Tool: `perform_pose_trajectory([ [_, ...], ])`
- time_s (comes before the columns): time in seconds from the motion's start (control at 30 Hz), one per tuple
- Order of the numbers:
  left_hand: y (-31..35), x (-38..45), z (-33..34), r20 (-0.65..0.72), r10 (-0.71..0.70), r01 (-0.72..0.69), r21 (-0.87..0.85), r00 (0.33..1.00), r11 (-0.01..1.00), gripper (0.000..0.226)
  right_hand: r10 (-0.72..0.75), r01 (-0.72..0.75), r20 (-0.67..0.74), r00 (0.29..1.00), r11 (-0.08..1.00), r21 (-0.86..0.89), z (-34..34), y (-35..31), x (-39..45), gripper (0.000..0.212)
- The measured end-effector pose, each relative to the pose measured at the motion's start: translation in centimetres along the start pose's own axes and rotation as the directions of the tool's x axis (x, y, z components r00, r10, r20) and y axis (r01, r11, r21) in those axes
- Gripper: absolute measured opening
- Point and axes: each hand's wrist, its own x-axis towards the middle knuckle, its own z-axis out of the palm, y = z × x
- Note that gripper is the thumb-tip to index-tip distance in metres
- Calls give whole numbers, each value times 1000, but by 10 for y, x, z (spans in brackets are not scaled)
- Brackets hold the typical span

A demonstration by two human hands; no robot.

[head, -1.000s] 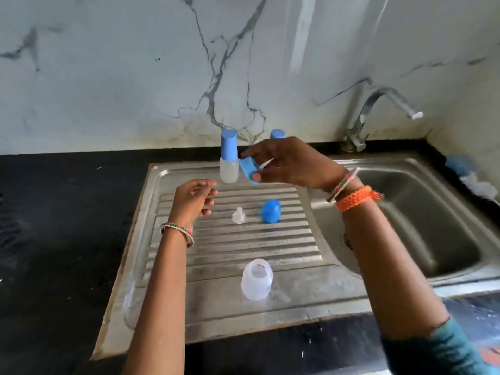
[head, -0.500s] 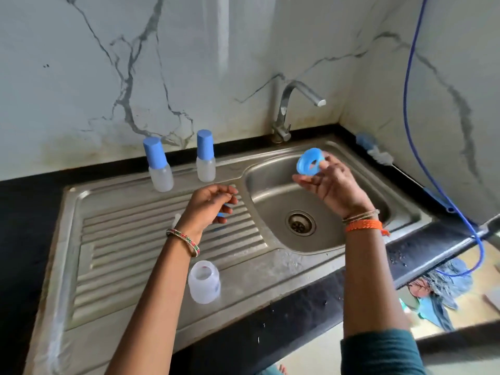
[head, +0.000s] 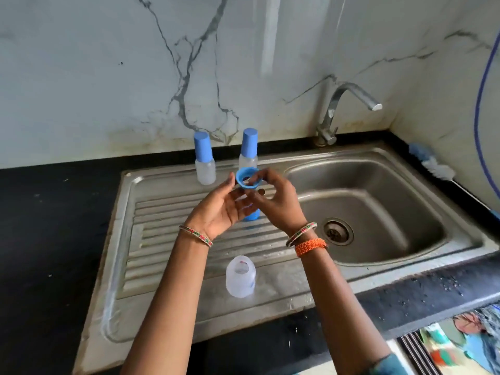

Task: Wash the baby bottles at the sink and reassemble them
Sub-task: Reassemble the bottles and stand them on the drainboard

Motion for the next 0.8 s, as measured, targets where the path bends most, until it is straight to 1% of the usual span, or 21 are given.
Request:
perform_pose_trajectory([
  [0.03, 3, -1, -6, -6, 29, -29, 1, 1000, 1000, 40, -32, 34, 49, 998, 999, -36, 6, -2, 4, 20],
  [0.07, 7, -2, -12, -12, 56, -56, -10, 998, 998, 37, -24, 24, 108, 994, 1000, -3, 11, -5, 8, 23],
  [0.13, 15, -6, -23, -49, 106, -110, -68, 993, 992, 30, 26, -56, 217, 976, 990, 132, 20, -5, 17, 34],
  [0.17, 20, -8, -29, -88, 131, -140, -110, 987, 984, 25, 68, -114, 225, 972, 974, 198, 24, -5, 21, 38],
  [0.23, 27, -12, -40, -170, 179, -209, -176, 969, 962, 19, 176, -228, 197, 964, 932, 283, 29, -2, 28, 41],
  [0.27, 30, -14, -46, -195, 202, -238, -182, 960, 954, 19, 197, -251, 204, 959, 925, 285, 32, 0, 32, 40],
  [0.3, 31, -16, -51, -207, 212, -246, -153, 955, 957, 21, 178, -232, 220, 959, 938, 257, 36, 1, 35, 39],
  [0.37, 32, -18, -58, -228, 201, -216, -43, 953, 975, 23, 50, -78, 280, 959, 993, 91, 50, 0, 38, 33],
  [0.4, 30, -17, -59, -240, 184, -188, 5, 953, 982, 22, 13, -29, 305, 952, 998, 47, 56, -2, 40, 28],
  [0.47, 28, -13, -62, -277, 156, -148, 50, 948, 988, 20, 33, -38, 332, 943, 999, 10, 70, -6, 43, 21],
  [0.53, 25, -11, -65, -337, 119, -113, 40, 934, 993, 19, 72, -44, 343, 936, 995, -88, 81, -7, 45, 19],
  [0.6, 24, -10, -69, -363, 98, -97, 20, 927, 995, 19, 83, -15, 388, 918, 984, -176, 87, -4, 48, 20],
  [0.7, 27, -12, -75, -370, 118, -110, 42, 921, 993, 20, -18, 130, 465, 885, 969, -211, 90, -2, 50, 15],
  [0.8, 31, -14, -80, -365, 135, -132, 33, 921, 991, 22, -65, 213, 488, 871, 944, -253, 94, -1, 51, 20],
])
